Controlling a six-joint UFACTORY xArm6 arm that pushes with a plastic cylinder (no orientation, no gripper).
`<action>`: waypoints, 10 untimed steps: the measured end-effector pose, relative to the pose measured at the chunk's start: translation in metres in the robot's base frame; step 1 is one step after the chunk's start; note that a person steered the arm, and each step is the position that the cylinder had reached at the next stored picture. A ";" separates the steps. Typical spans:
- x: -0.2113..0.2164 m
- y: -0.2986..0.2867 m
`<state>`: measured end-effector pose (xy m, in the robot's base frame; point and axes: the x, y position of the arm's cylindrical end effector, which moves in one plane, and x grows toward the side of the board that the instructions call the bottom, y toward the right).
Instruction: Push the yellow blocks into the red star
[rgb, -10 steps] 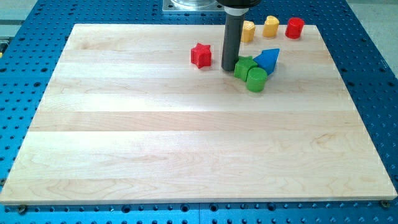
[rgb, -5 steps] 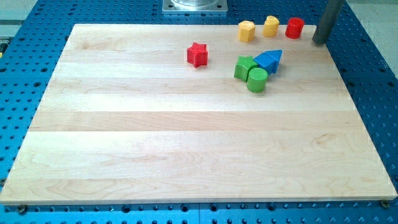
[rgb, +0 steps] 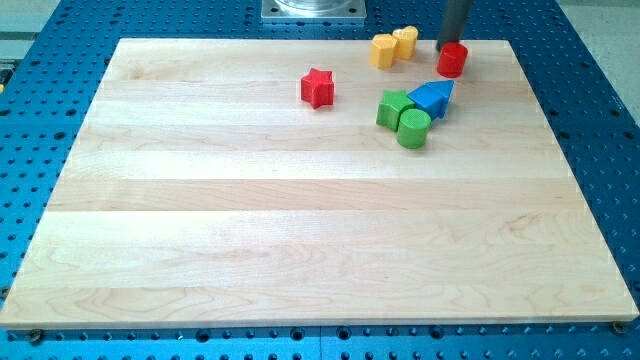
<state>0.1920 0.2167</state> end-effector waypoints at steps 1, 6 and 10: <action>-0.001 -0.009; 0.070 -0.119; 0.001 -0.105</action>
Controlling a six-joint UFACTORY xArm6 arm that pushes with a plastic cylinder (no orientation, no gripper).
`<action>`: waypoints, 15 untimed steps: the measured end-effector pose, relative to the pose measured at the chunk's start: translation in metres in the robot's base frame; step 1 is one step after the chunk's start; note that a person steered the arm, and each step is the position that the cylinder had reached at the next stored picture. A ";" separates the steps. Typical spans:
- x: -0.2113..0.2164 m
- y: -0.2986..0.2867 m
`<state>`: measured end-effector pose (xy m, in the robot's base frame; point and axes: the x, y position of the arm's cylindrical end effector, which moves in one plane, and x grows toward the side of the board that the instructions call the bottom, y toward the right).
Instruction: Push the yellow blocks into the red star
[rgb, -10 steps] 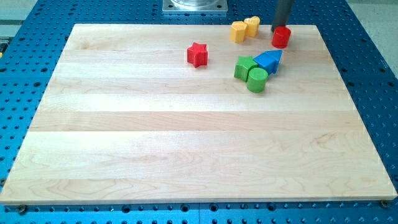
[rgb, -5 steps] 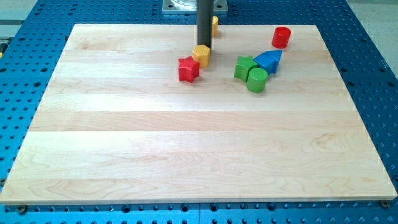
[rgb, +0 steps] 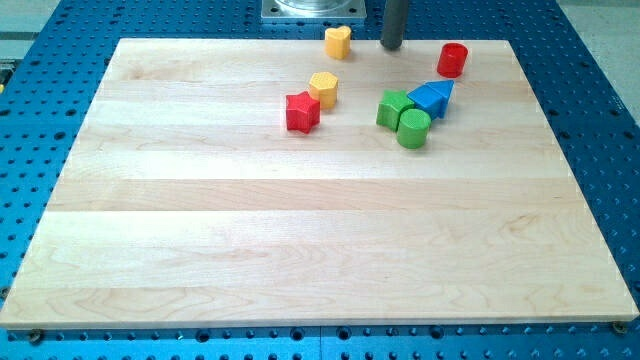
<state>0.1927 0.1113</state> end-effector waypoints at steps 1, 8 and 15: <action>0.000 -0.015; 0.000 -0.187; 0.086 -0.123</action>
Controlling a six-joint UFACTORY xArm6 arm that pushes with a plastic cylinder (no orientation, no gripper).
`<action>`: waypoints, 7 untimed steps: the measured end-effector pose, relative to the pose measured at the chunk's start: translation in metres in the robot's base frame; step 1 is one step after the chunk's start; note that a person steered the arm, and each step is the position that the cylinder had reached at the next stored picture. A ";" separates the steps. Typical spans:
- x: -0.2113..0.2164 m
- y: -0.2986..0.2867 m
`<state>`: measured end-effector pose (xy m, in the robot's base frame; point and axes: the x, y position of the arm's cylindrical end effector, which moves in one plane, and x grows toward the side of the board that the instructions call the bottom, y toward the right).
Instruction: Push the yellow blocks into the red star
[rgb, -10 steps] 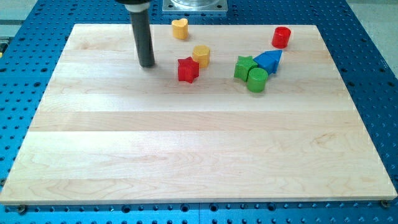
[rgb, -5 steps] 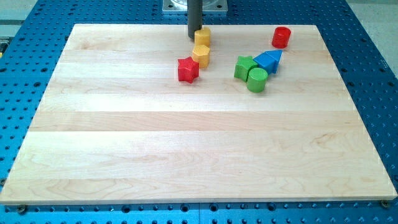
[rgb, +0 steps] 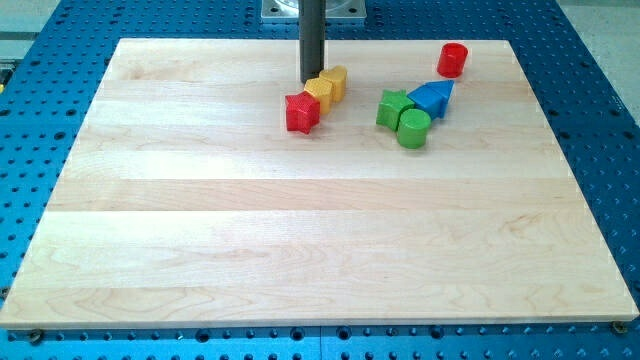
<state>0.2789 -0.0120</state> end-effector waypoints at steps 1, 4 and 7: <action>-0.020 0.021; 0.005 0.031; 0.020 -0.018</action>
<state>0.2987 -0.0301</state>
